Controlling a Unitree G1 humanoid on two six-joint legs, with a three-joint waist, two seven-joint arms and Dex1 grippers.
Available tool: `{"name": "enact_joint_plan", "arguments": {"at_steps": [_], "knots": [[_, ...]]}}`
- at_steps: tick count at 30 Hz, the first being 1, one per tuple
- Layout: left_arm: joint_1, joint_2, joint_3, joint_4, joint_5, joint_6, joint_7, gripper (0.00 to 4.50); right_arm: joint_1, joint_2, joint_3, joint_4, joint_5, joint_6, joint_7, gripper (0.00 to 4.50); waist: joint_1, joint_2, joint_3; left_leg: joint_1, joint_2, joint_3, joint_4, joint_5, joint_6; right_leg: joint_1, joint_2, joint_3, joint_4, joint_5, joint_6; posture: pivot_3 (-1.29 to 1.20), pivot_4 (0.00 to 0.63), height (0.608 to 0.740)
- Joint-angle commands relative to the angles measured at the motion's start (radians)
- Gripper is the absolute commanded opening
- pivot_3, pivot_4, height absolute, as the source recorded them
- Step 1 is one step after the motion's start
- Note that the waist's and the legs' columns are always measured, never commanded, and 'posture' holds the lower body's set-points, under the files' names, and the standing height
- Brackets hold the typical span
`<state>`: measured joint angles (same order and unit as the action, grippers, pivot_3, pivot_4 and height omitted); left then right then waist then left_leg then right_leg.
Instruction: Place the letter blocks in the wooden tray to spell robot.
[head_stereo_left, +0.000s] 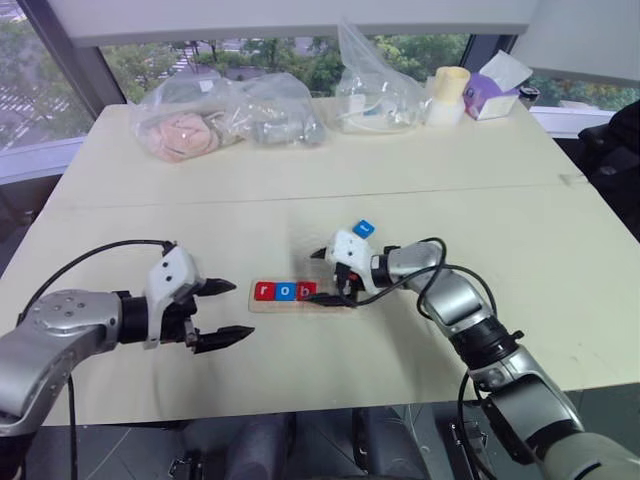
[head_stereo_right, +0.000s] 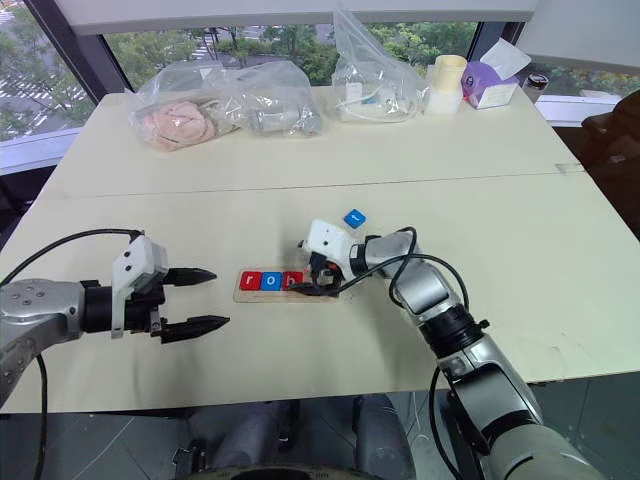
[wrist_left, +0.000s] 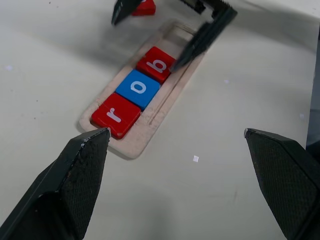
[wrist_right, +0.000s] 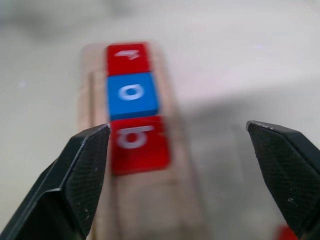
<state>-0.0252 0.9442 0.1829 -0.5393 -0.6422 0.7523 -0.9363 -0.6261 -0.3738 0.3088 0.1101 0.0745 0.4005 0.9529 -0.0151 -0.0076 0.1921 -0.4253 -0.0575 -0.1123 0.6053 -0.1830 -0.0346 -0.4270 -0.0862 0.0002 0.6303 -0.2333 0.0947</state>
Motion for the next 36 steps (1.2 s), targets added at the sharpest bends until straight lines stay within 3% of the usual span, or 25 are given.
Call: {"name": "enact_joint_plan", "arguments": {"at_steps": [1,6,10,14,20,26,27,31,36], "knots": [[-0.041,-0.037,0.028,0.006,-0.014,-0.022,0.035,4.5,-0.002,0.001,-0.13,-0.104,0.053,0.109,-0.103,4.44,0.002,0.0,0.0,0.0,0.0,0.0,0.0,0.0,0.0,0.0,0.0,0.0,0.0,0.0,0.0,0.0,0.15,0.74],[-0.121,-0.127,0.033,0.027,-0.012,-0.041,0.109,4.5,0.08,0.038,-0.208,-0.257,0.064,0.382,-0.287,4.44,0.003,-0.001,-0.001,0.0,0.0,-0.001,0.0,0.0,0.0,0.0,0.0,0.0,0.0,0.0,0.0,0.0,0.15,0.74],[-0.162,-0.162,0.001,0.047,0.012,-0.062,0.131,4.5,0.13,0.077,-0.221,-0.33,0.09,0.496,-0.364,4.44,-0.002,-0.001,-0.001,0.0,0.0,0.0,0.0,0.0,0.0,0.0,0.0,0.001,0.0,0.0,0.0,0.0,0.15,0.74],[-0.192,-0.178,-0.027,0.066,0.021,-0.07,0.133,4.5,0.154,0.097,-0.194,-0.333,0.089,0.502,-0.402,4.44,-0.002,-0.001,-0.001,0.0,0.0,0.0,0.0,0.0,0.0,0.0,0.001,0.0,0.001,0.0,0.0,0.0,0.15,0.74],[-0.212,-0.182,-0.052,0.085,0.032,-0.08,0.127,4.5,0.154,0.073,-0.108,-0.179,0.016,0.382,-0.426,4.44,-0.002,-0.001,-0.001,0.0,0.0,0.001,0.001,0.0,0.0,0.0,0.001,0.0,0.0,0.0,0.0,0.0,0.15,0.74],[-0.206,-0.171,-0.049,0.088,0.036,-0.081,0.117,4.5,0.141,0.067,-0.118,-0.16,0.029,0.341,-0.423,1.47,-0.002,-0.001,-0.001,0.001,0.0,0.0,0.001,0.0,0.0,0.002,0.001,0.0,0.001,0.0,0.0,0.0,0.15,0.74],[-0.205,-0.17,-0.05,0.089,0.039,-0.082,0.116,4.5,0.138,0.073,-0.122,-0.165,0.033,0.347,-0.427,1.15,-0.002,-0.001,-0.001,0.001,0.0,0.0,0.001,0.0,0.0,0.002,0.001,0.0,0.001,0.0,0.0,0.0,0.15,0.74],[-0.206,-0.18,-0.061,0.078,0.046,-0.079,0.119,4.5,0.131,0.111,-0.169,-0.201,0.04,0.37,-0.49,1.17,-0.004,-0.001,-0.001,0.001,0.001,0.0,0.001,0.0,0.0,0.002,0.002,0.0,0.001,0.0,0.0,0.0,0.15,0.74],[-0.193,-0.154,-0.113,0.026,0.071,-0.097,0.083,4.5,0.196,0.217,-0.335,-0.425,0.027,0.533,-0.722,1.17,0.003,-0.001,-0.001,0.0,0.001,0.0,0.001,0.0,0.0,0.001,0.002,0.0,0.001,0.0,0.0,0.0,0.15,0.74]]}}
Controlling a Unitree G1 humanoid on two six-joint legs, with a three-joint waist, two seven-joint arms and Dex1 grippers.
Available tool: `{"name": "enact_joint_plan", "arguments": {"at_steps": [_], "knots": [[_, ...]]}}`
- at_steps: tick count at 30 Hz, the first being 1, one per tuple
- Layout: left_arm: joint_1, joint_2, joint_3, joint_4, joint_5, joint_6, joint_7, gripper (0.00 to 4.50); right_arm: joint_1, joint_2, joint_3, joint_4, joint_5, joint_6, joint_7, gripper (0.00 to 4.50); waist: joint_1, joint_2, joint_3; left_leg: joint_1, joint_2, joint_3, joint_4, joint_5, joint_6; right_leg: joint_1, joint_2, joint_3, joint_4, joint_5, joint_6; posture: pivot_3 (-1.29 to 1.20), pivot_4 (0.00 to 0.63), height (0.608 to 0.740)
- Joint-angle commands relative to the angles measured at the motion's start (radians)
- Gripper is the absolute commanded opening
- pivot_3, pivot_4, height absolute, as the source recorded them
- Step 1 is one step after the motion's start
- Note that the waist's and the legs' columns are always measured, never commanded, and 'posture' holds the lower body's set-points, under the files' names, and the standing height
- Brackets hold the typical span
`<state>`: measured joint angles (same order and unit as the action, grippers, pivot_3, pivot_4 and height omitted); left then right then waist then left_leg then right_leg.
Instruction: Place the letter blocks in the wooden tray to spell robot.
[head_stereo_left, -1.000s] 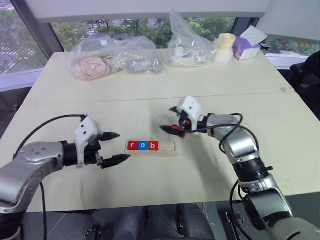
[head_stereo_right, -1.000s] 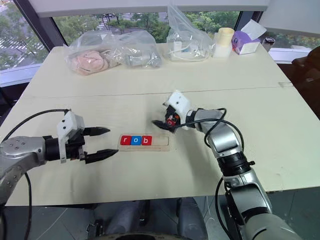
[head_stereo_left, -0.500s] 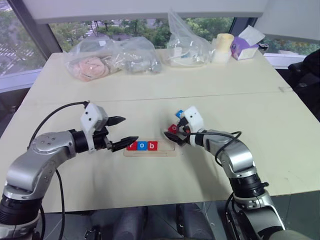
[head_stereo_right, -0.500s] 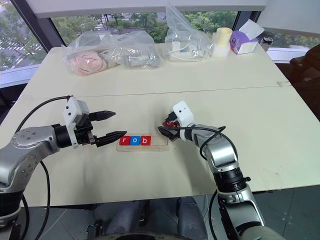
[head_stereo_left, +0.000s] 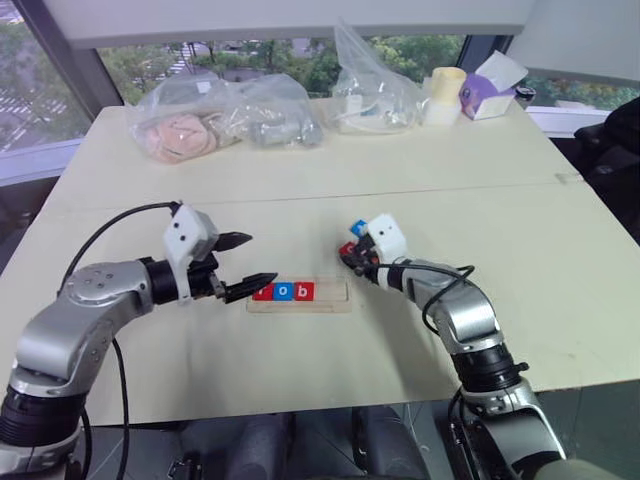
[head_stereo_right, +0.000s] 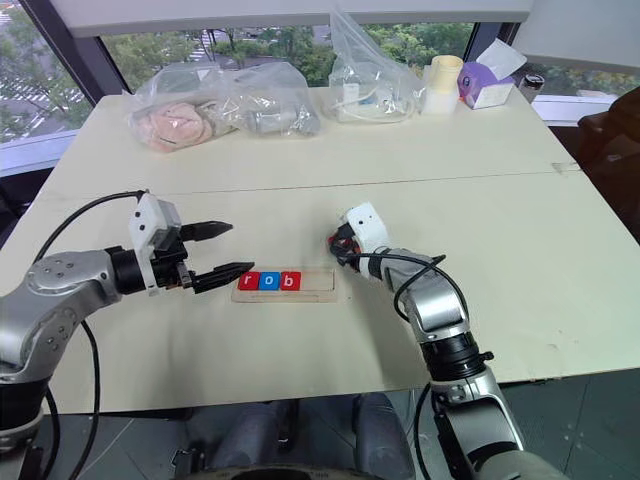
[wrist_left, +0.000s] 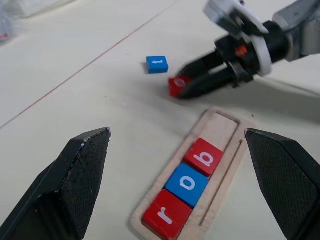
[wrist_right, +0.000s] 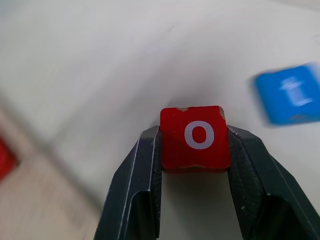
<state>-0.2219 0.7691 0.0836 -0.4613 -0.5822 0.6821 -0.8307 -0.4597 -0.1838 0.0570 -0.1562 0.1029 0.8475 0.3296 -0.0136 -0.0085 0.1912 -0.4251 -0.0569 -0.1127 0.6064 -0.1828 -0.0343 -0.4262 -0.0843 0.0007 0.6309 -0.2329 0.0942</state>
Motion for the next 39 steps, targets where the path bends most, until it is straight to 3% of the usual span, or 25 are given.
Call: {"name": "enact_joint_plan", "arguments": {"at_steps": [1,9,16,21,24,27,28,31,34,39], "knots": [[0.005,0.024,-0.025,-0.06,0.014,-0.03,-0.03,4.5,0.052,0.042,-0.103,-0.21,-0.002,0.136,-0.127,1.17,0.004,0.0,0.0,0.0,0.0,0.0,0.0,0.0,0.0,0.0,0.0,0.0,0.0,0.0,0.0,0.0,0.15,0.74],[-0.071,-0.032,-0.143,-0.045,0.059,-0.068,-0.038,4.5,0.244,0.084,-0.096,-0.544,-0.028,0.408,-0.259,1.17,-0.003,0.001,0.0,0.0,0.0,0.0,0.0,0.0,0.0,0.0,-0.001,0.0,0.0,0.0,0.0,0.0,0.15,0.74],[-0.111,-0.042,-0.192,0.023,0.098,-0.106,-0.09,4.5,0.243,0.234,-0.166,-0.585,-0.019,0.626,-0.319,1.17,-0.003,0.001,0.0,0.0,0.002,-0.001,-0.001,0.0,0.0,-0.001,0.002,0.0,0.0,0.0,-0.001,0.0,0.15,0.74],[-0.131,-0.037,-0.186,0.059,0.11,-0.119,-0.12,4.5,0.25,0.273,-0.153,-0.584,-0.026,0.648,-0.347,1.17,-0.001,0.001,-0.001,0.0,0.001,-0.001,-0.001,0.0,0.0,0.0,0.001,-0.001,-0.001,0.0,-0.001,0.0,0.15,0.74],[-0.127,-0.033,-0.183,0.058,0.113,-0.121,-0.129,4.5,0.247,0.279,-0.159,-0.577,-0.016,0.629,-0.35,2.7,-0.001,0.001,-0.001,0.0,0.001,-0.001,-0.001,0.0,0.0,0.0,0.001,-0.001,-0.001,0.0,-0.001,0.0,0.15,0.74],[-0.118,-0.025,-0.174,0.058,0.117,-0.121,-0.138,4.5,0.24,0.227,-0.137,-0.592,-0.022,0.61,-0.352,4.22,-0.001,0.001,-0.001,0.0,0.001,-0.002,-0.001,0.0,0.0,0.0,0.0,-0.001,-0.001,0.0,-0.001,0.0,0.15,0.74],[-0.115,-0.021,-0.171,0.059,0.119,-0.122,-0.14,4.5,0.238,0.183,-0.125,-0.602,-0.025,0.582,-0.341,4.47,-0.001,0.001,-0.001,0.0,0.001,-0.002,-0.001,0.0,0.0,0.0,0.0,-0.001,-0.001,0.0,-0.001,0.0,0.15,0.74],[-0.109,-0.011,-0.166,0.069,0.123,-0.131,-0.148,4.5,0.238,0.033,-0.08,-0.627,-0.029,0.47,-0.282,4.47,-0.001,0.002,0.0,0.0,0.001,-0.002,-0.001,0.0,0.0,-0.001,-0.001,-0.001,-0.002,0.0,-0.001,0.0,0.15,0.74],[-0.108,0.002,-0.157,0.078,0.123,-0.139,-0.164,4.5,0.25,-0.025,-0.142,-0.619,0.056,0.343,-0.161,4.47,-0.001,0.001,0.0,-0.001,0.0,-0.001,-0.001,0.0,0.0,-0.001,-0.002,-0.001,-0.002,-0.001,0.001,0.0,0.15,0.74],[-0.106,0.057,-0.149,0.067,0.09,-0.128,-0.24,4.5,0.304,-0.323,-0.216,-0.464,0.218,-0.02,0.324,4.47,-0.003,0.001,0.0,-0.001,0.001,0.001,-0.002,0.0,0.0,0.0,-0.001,-0.001,-0.003,-0.001,0.001,0.0,0.15,0.74]]}}
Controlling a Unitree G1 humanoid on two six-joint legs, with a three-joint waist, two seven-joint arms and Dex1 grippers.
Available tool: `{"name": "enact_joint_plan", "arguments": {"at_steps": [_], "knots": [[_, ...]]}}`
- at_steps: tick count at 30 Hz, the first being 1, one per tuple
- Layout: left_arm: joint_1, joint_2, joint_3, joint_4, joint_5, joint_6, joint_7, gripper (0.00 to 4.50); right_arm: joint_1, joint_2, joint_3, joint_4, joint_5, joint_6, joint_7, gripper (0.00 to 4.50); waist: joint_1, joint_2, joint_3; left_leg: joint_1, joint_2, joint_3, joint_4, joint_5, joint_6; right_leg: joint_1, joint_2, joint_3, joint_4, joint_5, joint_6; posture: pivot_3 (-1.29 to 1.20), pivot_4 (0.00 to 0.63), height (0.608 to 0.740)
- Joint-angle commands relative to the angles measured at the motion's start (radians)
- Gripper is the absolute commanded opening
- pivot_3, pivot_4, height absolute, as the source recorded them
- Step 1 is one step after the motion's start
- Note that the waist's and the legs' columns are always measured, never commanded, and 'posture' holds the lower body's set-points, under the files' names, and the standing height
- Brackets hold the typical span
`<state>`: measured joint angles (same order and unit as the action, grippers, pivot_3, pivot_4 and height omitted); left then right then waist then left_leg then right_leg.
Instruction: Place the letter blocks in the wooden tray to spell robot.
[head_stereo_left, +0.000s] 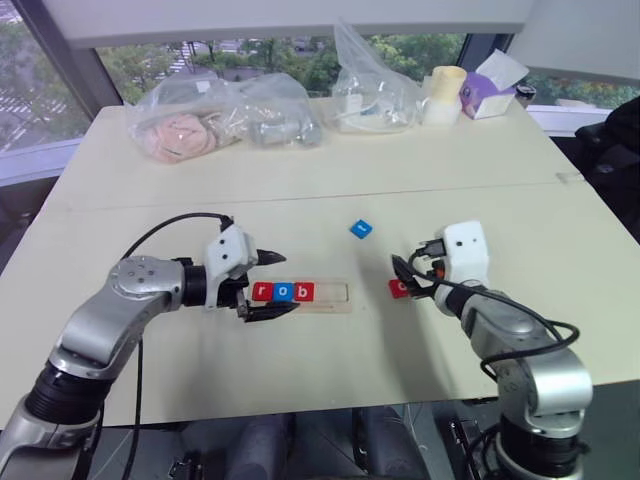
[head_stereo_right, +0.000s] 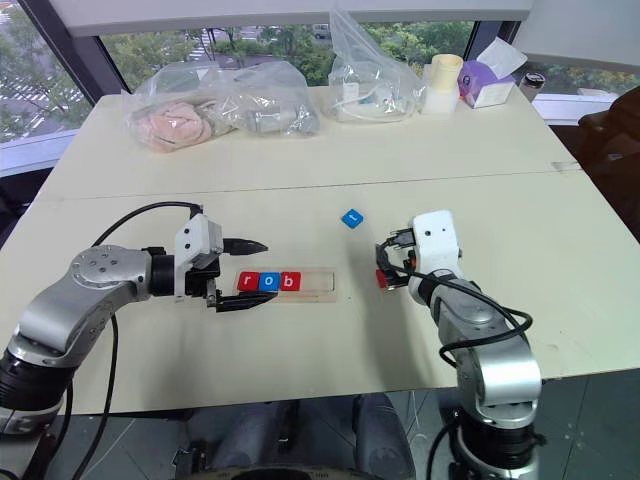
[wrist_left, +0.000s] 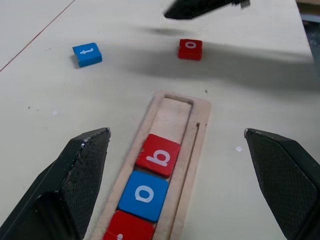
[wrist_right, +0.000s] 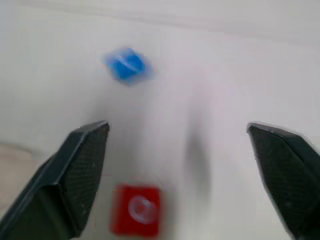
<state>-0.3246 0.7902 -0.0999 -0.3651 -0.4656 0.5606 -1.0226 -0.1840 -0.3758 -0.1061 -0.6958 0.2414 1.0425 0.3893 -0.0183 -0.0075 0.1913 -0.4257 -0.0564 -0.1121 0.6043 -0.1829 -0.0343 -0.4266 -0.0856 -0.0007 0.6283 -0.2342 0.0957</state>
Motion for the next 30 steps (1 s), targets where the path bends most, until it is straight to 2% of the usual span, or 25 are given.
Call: {"name": "enact_joint_plan", "arguments": {"at_steps": [1,4,7,14,19,22,27,30], "knots": [[-0.004,0.049,0.035,-0.037,-0.038,0.001,-0.068,4.5,0.041,-0.198,-0.062,0.137,0.1,-0.301,0.376,4.47,0.003,-0.001,0.0,0.0,0.0,0.0,0.0,0.0,0.0,0.001,0.0,0.0,-0.001,0.0,0.0,0.0,0.15,0.74],[-0.006,0.087,0.033,-0.066,-0.063,0.024,-0.11,4.5,0.034,-0.37,-0.034,0.372,0.071,-0.599,0.636,4.47,0.004,-0.001,0.001,0.0,0.0,0.001,0.002,0.0,0.0,0.002,-0.001,-0.001,-0.002,-0.001,0.002,0.0,0.15,0.74],[-0.008,0.102,0.026,-0.081,-0.054,0.023,-0.114,4.5,-0.035,-0.447,0.059,0.601,0.0,-0.835,0.784,4.47,0.001,-0.001,0.001,0.0,0.0,0.002,0.003,0.0,0.0,0.003,-0.002,-0.001,-0.002,-0.001,0.002,0.0,0.15,0.74],[0.038,0.113,0.07,-0.136,-0.075,0.068,-0.069,4.5,-0.244,-0.396,0.196,0.999,-0.076,-1.102,0.925,4.47,-0.001,-0.002,0.002,0.0,0.001,0.003,0.002,0.0,0.0,0.002,-0.001,-0.001,-0.001,0.001,-0.002,0.0,0.15,0.74],[0.119,0.143,0.128,-0.165,-0.068,0.091,-0.027,4.5,-0.323,-0.349,0.248,1.161,-0.107,-1.212,0.98,4.47,0.002,-0.002,0.003,0.0,0.001,0.003,0.003,0.0,0.0,0.002,-0.001,-0.001,-0.001,0.001,-0.002,0.0,0.15,0.74],[0.148,0.146,0.157,-0.183,-0.087,0.105,-0.005,4.5,-0.354,-0.338,0.254,1.22,-0.107,-1.254,1.014,3.65,0.004,-0.003,0.003,0.001,0.001,0.002,0.004,0.0,0.0,0.003,-0.001,-0.001,0.001,0.001,-0.002,0.0,0.15,0.74],[0.17,0.149,0.178,-0.185,-0.091,0.112,0.014,4.5,-0.371,-0.326,0.254,1.228,-0.105,-1.271,1.02,1.19,0.004,-0.003,0.003,0.001,0.001,0.002,0.005,0.0,0.0,0.003,-0.001,-0.001,0.001,0.001,-0.002,0.0,0.15,0.74],[0.173,0.16,0.202,-0.16,-0.089,0.108,0.014,4.5,-0.371,-0.324,0.249,1.173,-0.098,-1.218,0.999,1.17,0.004,-0.003,0.003,0.001,0.001,0.002,0.005,0.0,0.0,0.003,-0.001,-0.001,0.002,0.001,-0.002,0.0,0.15,0.74]]}}
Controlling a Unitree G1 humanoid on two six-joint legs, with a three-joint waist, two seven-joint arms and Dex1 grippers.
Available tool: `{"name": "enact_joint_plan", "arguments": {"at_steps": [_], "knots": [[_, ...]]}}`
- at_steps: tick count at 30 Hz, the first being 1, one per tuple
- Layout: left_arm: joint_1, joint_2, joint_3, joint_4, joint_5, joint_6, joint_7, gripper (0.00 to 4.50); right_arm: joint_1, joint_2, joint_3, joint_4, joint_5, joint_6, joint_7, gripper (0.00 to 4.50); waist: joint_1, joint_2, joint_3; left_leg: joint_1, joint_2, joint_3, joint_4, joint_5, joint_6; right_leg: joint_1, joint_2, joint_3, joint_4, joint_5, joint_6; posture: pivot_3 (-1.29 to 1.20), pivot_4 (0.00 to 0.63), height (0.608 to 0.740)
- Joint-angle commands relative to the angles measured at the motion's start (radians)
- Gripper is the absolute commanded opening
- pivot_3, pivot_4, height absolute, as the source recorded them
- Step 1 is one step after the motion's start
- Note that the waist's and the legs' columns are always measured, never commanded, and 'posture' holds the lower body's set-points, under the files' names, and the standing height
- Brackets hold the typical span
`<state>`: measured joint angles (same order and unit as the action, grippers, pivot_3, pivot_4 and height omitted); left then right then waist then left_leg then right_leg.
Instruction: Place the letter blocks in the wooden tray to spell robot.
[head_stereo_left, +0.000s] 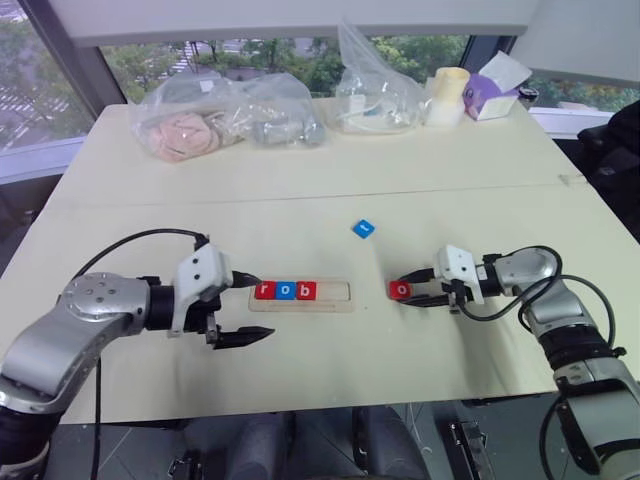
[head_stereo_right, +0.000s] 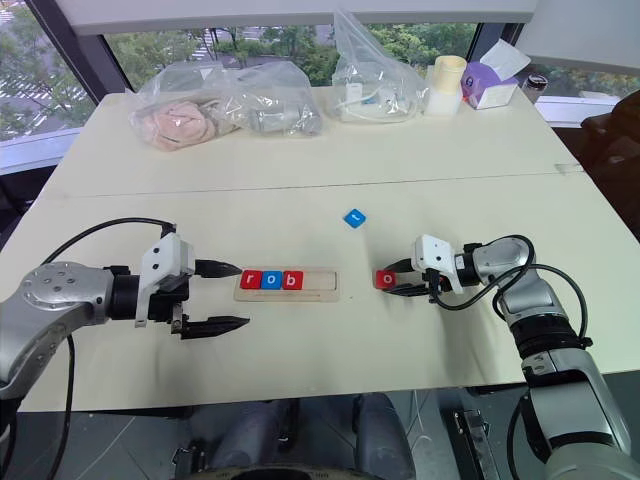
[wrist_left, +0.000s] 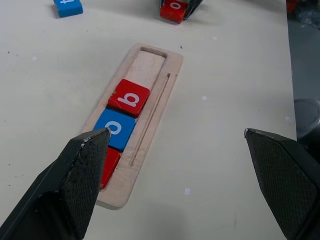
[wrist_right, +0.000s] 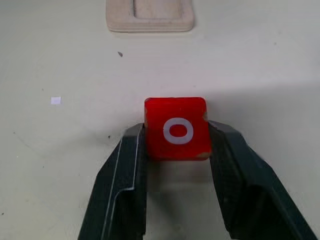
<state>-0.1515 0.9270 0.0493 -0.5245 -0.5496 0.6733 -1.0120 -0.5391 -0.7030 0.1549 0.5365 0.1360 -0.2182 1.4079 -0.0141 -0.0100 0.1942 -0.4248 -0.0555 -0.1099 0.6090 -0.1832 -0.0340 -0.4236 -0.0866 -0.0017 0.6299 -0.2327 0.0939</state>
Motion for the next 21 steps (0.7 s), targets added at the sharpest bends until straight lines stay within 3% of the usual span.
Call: {"name": "enact_joint_plan", "arguments": {"at_steps": [1,10,21], "knots": [[0.005,0.031,0.063,0.016,0.001,-0.01,0.0,4.5,-0.017,0.01,-0.013,-0.117,0.022,0.1,-0.034,1.17,0.0,0.0,0.0,0.0,0.0,0.0,0.0,0.0,0.0,0.0,0.0,0.0,0.0,0.0,0.0,0.0,0.15,0.74],[0.04,0.063,0.1,0.031,-0.007,-0.016,-0.017,4.5,-0.031,0.166,0.065,-0.531,0.022,0.554,-0.275,1.17,0.002,0.001,0.0,0.0,0.0,-0.002,-0.002,0.0,0.0,-0.003,0.0,0.001,0.001,0.0,0.0,0.0,0.15,0.74],[0.01,0.029,0.055,0.026,0.005,-0.024,0.023,4.5,-0.054,0.214,0.222,-0.621,-0.068,0.708,-0.361,1.17,-0.002,0.0,0.0,-0.001,-0.001,-0.002,-0.002,0.0,0.0,-0.003,-0.001,0.001,0.0,0.0,0.0,0.0,0.15,0.74]]}}
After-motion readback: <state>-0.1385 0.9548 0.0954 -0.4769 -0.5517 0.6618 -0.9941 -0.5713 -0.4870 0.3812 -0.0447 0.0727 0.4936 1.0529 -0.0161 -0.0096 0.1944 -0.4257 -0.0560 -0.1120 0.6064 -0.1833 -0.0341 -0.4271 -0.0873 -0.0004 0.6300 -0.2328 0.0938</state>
